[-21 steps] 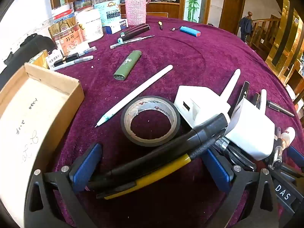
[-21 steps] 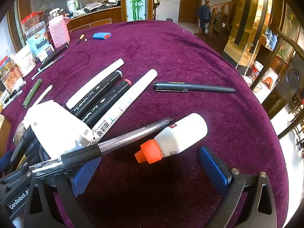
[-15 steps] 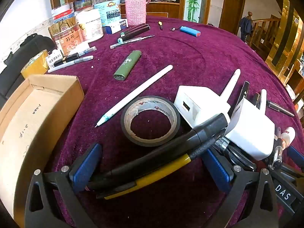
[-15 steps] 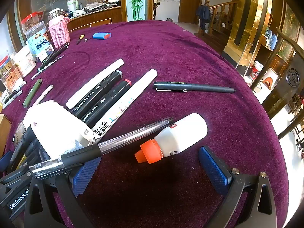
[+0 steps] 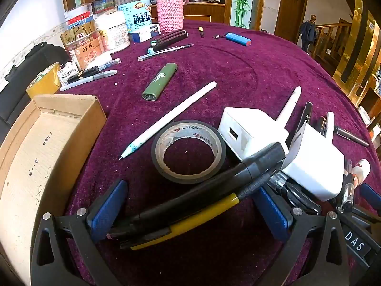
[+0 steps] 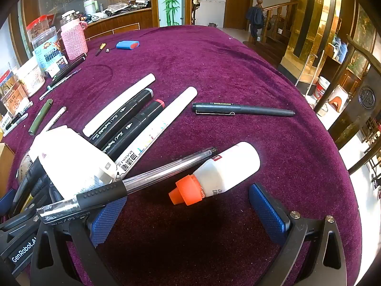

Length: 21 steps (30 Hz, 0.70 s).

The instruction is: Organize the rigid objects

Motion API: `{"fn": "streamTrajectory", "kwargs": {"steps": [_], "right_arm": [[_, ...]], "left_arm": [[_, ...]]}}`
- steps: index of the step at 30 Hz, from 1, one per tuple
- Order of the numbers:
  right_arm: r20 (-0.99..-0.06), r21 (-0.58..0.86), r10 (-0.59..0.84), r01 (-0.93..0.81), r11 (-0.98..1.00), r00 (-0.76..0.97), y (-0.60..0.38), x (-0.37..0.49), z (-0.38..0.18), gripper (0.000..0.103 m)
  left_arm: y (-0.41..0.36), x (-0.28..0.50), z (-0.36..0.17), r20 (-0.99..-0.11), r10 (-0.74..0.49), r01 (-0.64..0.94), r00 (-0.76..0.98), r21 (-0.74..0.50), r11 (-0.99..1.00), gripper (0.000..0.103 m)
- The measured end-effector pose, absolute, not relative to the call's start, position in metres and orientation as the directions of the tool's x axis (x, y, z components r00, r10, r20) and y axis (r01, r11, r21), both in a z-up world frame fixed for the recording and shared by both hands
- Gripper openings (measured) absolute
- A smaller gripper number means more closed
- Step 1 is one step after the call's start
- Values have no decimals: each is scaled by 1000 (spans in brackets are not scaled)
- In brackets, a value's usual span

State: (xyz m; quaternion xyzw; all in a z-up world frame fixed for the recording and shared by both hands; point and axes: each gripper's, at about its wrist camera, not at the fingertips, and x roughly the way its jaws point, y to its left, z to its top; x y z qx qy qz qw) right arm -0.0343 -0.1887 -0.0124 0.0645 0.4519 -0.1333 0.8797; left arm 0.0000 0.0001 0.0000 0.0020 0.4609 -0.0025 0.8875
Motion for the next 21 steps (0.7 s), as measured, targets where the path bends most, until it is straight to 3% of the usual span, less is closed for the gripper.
{"fn": "streamTrajectory", "kwargs": {"steps": [14, 21], "right_arm": [[-825, 11, -127, 241, 970, 550, -192, -29, -11, 102], [-866, 1, -73, 148, 989, 495, -193, -35, -9, 102]], "left_arm": [[1, 0, 0, -819, -5, 7, 574, -1, 1000, 103], [4, -16, 3, -849, -97, 188, 520, 3, 982, 103]]}}
